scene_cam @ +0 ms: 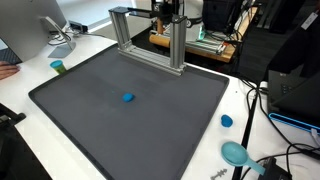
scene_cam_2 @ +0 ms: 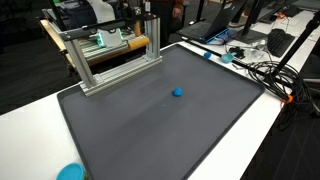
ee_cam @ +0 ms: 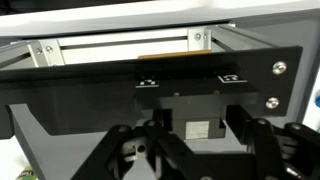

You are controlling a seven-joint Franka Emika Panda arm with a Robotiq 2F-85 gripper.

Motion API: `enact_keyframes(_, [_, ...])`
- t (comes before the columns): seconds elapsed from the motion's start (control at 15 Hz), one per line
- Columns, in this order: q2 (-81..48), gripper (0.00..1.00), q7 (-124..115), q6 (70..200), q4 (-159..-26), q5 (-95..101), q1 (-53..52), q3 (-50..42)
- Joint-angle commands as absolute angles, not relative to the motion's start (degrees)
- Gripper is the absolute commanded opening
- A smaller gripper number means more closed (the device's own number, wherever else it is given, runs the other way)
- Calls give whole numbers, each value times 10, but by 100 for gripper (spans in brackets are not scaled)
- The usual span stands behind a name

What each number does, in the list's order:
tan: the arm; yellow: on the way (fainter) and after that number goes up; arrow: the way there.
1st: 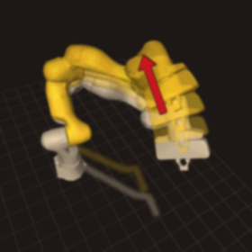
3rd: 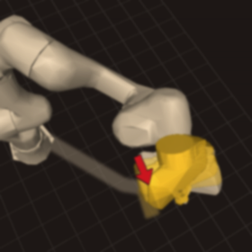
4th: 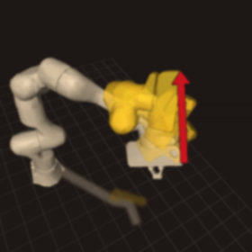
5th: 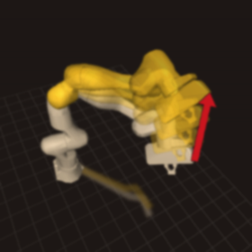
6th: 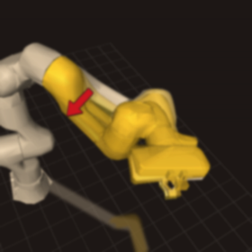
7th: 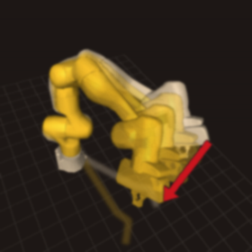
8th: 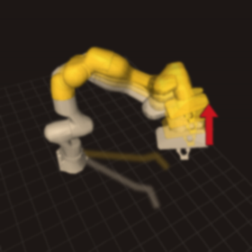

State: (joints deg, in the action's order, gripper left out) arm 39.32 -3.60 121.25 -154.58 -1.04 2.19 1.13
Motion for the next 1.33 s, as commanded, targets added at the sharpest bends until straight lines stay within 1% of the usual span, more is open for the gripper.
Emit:
enact_keyframes(0.0, [412,76,-7,1193,-1556,-19,6,-4])
enact_keyframes(0.07, [411,76,-3,1192,-1555,-20,5,-5])
enact_keyframes(0.13, [410,80,3,1189,-1554,-20,3,-7])
enact_keyframes(0.27, [408,77,10,1191,-1554,-22,0,-10])
enact_keyframes(0.33, [407,73,15,1192,-1554,-23,-2,-12])
enact_keyframes(0.47, [403,68,28,1195,-1555,-28,-8,-18])
enact_keyframes(0.53, [403,62,30,1196,-1555,-30,-8,-19])
enact_keyframes(0.6, [401,65,32,1197,-1556,-31,-9,-21])
enact_keyframes(0.67, [401,64,35,1198,-1556,-32,-9,-23])
enact_keyframes(0.73, [401,65,36,1200,-1557,-31,-8,-25])
enact_keyframes(0.8, [401,63,36,1201,-1557,-31,-7,-26])
enact_keyframes(0.87, [400,65,33,1202,-1557,-28,-4,-26])
enact_keyframes(0.93, [400,63,32,1202,-1557,-30,-3,-28])
enact_keyframes(1.0, [398,64,31,1202,-1556,-31,-3,-29])
enact_keyframes(1.07, [397,53,30,1202,-1556,-32,-3,-30])
enact_keyframes(1.13, [396,39,29,1202,-1555,-33,-3,-30])
enact_keyframes(1.2, [394,38,30,1201,-1554,-35,-4,-32])
enact_keyframes(1.27, [392,31,28,1202,-1552,-35,-3,-32])
